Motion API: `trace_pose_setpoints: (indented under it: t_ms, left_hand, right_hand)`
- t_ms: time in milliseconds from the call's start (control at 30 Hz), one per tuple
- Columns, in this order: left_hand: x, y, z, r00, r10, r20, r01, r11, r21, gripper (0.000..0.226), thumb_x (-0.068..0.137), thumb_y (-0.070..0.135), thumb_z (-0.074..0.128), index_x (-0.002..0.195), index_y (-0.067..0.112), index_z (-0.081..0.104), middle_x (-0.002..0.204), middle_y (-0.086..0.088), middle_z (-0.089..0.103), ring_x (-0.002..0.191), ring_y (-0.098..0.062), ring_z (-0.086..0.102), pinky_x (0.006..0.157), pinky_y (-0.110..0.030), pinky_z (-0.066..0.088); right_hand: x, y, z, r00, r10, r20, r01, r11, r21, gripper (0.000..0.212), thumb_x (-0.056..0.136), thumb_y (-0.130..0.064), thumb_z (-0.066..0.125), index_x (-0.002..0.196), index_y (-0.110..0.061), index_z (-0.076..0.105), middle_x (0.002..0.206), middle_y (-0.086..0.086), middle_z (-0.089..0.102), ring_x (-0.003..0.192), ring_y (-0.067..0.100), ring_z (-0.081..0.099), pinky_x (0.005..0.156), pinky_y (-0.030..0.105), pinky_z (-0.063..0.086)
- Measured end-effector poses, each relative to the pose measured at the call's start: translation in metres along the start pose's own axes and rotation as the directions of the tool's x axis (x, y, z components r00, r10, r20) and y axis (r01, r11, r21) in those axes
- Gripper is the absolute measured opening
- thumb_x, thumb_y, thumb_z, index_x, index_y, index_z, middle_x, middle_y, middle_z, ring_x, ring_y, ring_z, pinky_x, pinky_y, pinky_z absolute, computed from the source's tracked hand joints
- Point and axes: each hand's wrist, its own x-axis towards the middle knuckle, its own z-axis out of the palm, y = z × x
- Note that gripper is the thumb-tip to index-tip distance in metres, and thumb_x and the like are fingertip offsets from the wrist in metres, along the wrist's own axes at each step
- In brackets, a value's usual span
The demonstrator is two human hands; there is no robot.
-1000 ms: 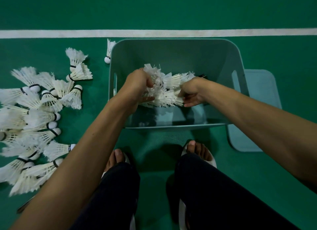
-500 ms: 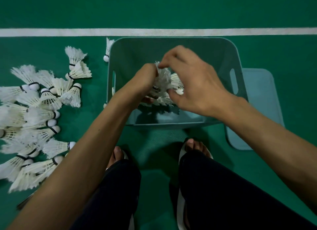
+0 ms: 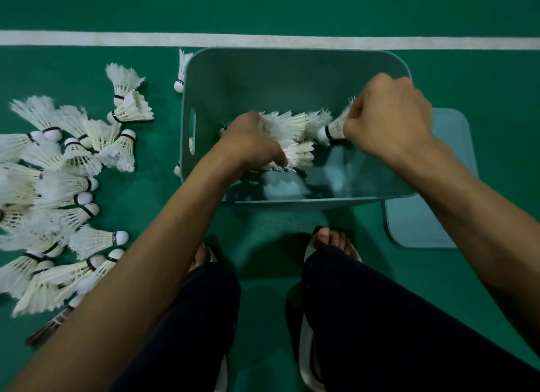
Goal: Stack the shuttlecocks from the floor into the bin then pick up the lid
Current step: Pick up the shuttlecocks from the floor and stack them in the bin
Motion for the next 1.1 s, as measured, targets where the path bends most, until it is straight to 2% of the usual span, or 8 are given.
trace_pose_setpoints:
  t_ms: [200, 367, 467, 633, 800, 900, 967, 1100]
  left_hand:
    - [-0.006, -0.006, -0.006, 0.996, 0.065, -0.061, -0.053, 0.982, 0.182, 0.072, 0.07, 0.018, 0.09, 0.128, 0.011, 0.049, 0.115, -0.007, 0.058, 0.096, -0.027, 0.063, 0.069, -0.035, 0.056]
    - [-0.01, -0.005, -0.004, 0.995, 0.075, -0.066, -0.066, 0.989, 0.132, 0.077, 0.074, 0.034, 0.09, 0.134, 0.012, 0.047, 0.122, -0.004, 0.053, 0.102, -0.027, 0.063, 0.083, -0.038, 0.058]
    - [-0.009, -0.002, -0.003, 0.991, 0.105, -0.081, -0.094, 0.987, 0.129, 0.08, 0.071, 0.033, 0.091, 0.136, 0.012, 0.05, 0.123, -0.003, 0.054, 0.108, -0.029, 0.062, 0.092, -0.045, 0.057]
    - [-0.002, -0.003, -0.001, 0.992, 0.048, -0.113, -0.047, 0.999, 0.012, 0.067, 0.059, 0.029, 0.097, 0.111, 0.012, 0.059, 0.105, -0.01, 0.069, 0.093, -0.034, 0.072, 0.088, -0.051, 0.06]
    - [0.003, -0.01, -0.004, 0.988, 0.063, -0.141, -0.062, 0.998, 0.009, 0.07, 0.062, 0.028, 0.097, 0.119, 0.012, 0.058, 0.112, -0.01, 0.067, 0.098, -0.033, 0.071, 0.089, -0.049, 0.06]
    - [0.004, -0.011, -0.003, 0.994, 0.074, -0.083, -0.072, 0.997, 0.031, 0.071, 0.062, 0.034, 0.097, 0.119, 0.012, 0.06, 0.114, -0.012, 0.067, 0.096, -0.034, 0.072, 0.089, -0.051, 0.06]
    - [0.005, -0.011, -0.003, 0.994, 0.097, -0.054, -0.094, 0.994, 0.063, 0.053, 0.063, 0.045, 0.095, 0.09, 0.022, 0.056, 0.104, -0.013, 0.068, 0.087, -0.03, 0.073, 0.085, -0.048, 0.061]
    - [0.005, -0.009, -0.001, 0.984, 0.171, -0.046, -0.167, 0.983, 0.074, 0.055, 0.068, 0.064, 0.084, 0.077, 0.021, 0.05, 0.073, -0.004, 0.052, 0.063, -0.017, 0.049, 0.062, -0.031, 0.036]
  right_hand:
    - [0.004, -0.001, 0.035, 0.971, 0.106, 0.213, -0.1, 0.994, -0.038, 0.028, 0.081, -0.012, 0.072, 0.105, -0.002, 0.063, 0.111, 0.025, 0.065, 0.103, 0.045, 0.063, 0.083, 0.042, 0.052]
    - [0.031, -0.001, 0.069, 0.852, 0.251, 0.46, -0.413, 0.862, 0.295, 0.006, 0.087, -0.002, 0.069, 0.085, 0.002, 0.066, 0.082, 0.015, 0.068, 0.06, 0.028, 0.069, 0.05, 0.029, 0.057]
    - [0.039, 0.001, 0.081, 0.745, 0.247, 0.619, -0.57, 0.717, 0.4, 0.009, 0.092, 0.0, 0.07, 0.085, 0.0, 0.065, 0.082, 0.016, 0.071, 0.06, 0.023, 0.071, 0.048, 0.029, 0.06]
    - [0.048, 0.007, 0.083, 0.747, 0.225, 0.626, -0.523, 0.78, 0.344, 0.009, 0.094, -0.006, 0.067, 0.086, -0.001, 0.068, 0.069, 0.013, 0.07, 0.064, 0.026, 0.074, 0.052, 0.031, 0.06]
    - [0.047, 0.013, 0.076, 0.808, 0.235, 0.54, -0.412, 0.881, 0.233, 0.017, 0.087, -0.005, 0.067, 0.071, -0.004, 0.06, 0.043, 0.007, 0.056, 0.033, 0.019, 0.051, 0.042, 0.024, 0.044]
    - [0.043, 0.008, 0.078, 0.757, 0.252, 0.603, -0.476, 0.845, 0.244, 0.015, 0.09, -0.005, 0.07, 0.078, -0.002, 0.061, 0.059, 0.014, 0.064, 0.062, 0.03, 0.072, 0.057, 0.037, 0.061]
    - [0.041, 0.005, 0.083, 0.707, 0.248, 0.662, -0.534, 0.802, 0.269, 0.015, 0.094, -0.004, 0.066, 0.082, 0.0, 0.059, 0.072, 0.016, 0.064, 0.069, 0.032, 0.072, 0.064, 0.04, 0.064]
    - [0.037, 0.0, 0.092, 0.545, 0.168, 0.822, -0.711, 0.612, 0.347, 0.015, 0.104, 0.0, 0.047, 0.089, -0.002, 0.048, 0.086, 0.015, 0.052, 0.069, 0.026, 0.063, 0.055, 0.034, 0.059]
